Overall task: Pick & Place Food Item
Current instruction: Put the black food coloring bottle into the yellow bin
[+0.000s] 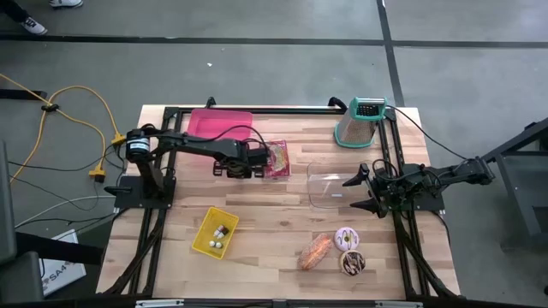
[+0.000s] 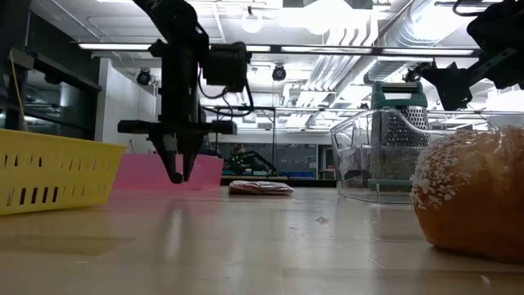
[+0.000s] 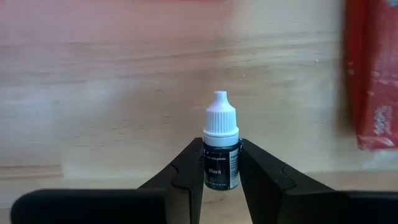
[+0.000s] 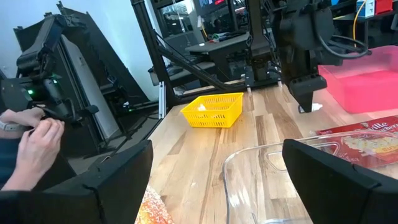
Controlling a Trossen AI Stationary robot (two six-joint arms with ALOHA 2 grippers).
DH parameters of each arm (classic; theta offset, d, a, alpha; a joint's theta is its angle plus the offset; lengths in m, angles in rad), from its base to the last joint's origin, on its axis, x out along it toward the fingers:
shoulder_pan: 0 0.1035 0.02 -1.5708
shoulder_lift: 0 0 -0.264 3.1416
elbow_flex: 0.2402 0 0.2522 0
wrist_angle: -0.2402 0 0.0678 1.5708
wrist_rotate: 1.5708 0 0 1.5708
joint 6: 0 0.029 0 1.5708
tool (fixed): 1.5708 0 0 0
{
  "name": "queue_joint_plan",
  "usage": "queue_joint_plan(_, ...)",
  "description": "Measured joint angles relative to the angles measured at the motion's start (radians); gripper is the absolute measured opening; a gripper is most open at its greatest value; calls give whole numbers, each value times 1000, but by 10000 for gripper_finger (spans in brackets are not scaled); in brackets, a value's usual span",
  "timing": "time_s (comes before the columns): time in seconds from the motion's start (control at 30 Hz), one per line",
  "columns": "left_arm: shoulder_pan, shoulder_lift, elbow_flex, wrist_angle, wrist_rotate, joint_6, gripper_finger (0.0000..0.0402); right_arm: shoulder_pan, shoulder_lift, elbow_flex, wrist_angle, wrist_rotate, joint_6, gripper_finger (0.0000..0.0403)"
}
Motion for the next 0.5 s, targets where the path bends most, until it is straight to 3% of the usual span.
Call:
queue_joint_plan(0.3,-82,-142,0,-59,-1,48,83,0,0,0,0,0,0,348)
queue_joint_plan(0.5,-202,-222,0,-161,-19,-57,83,0,0,0,0,0,0,348)
